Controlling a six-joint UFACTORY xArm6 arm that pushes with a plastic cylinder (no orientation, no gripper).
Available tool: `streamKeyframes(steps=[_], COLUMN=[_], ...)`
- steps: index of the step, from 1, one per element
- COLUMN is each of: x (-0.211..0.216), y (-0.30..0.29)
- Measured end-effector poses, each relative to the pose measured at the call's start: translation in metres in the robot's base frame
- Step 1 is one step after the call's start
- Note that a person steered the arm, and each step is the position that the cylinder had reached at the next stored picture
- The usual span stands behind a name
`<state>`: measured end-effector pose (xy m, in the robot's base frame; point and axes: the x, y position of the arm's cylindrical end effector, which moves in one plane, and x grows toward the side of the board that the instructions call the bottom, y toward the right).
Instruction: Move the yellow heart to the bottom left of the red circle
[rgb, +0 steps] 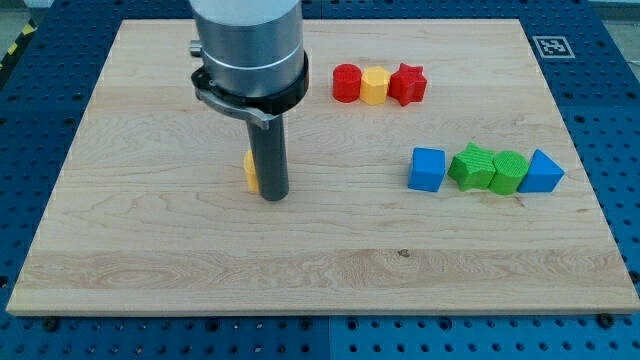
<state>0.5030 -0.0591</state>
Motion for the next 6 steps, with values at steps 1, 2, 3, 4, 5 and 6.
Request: streamKeyframes(steps=[1, 2, 3, 4, 5, 6], x=[0.013, -0.011, -0.036, -0.04, -0.034, -0.052], y=[-0.008, -0.015, -0.012, -0.013, -0.033, -0.026])
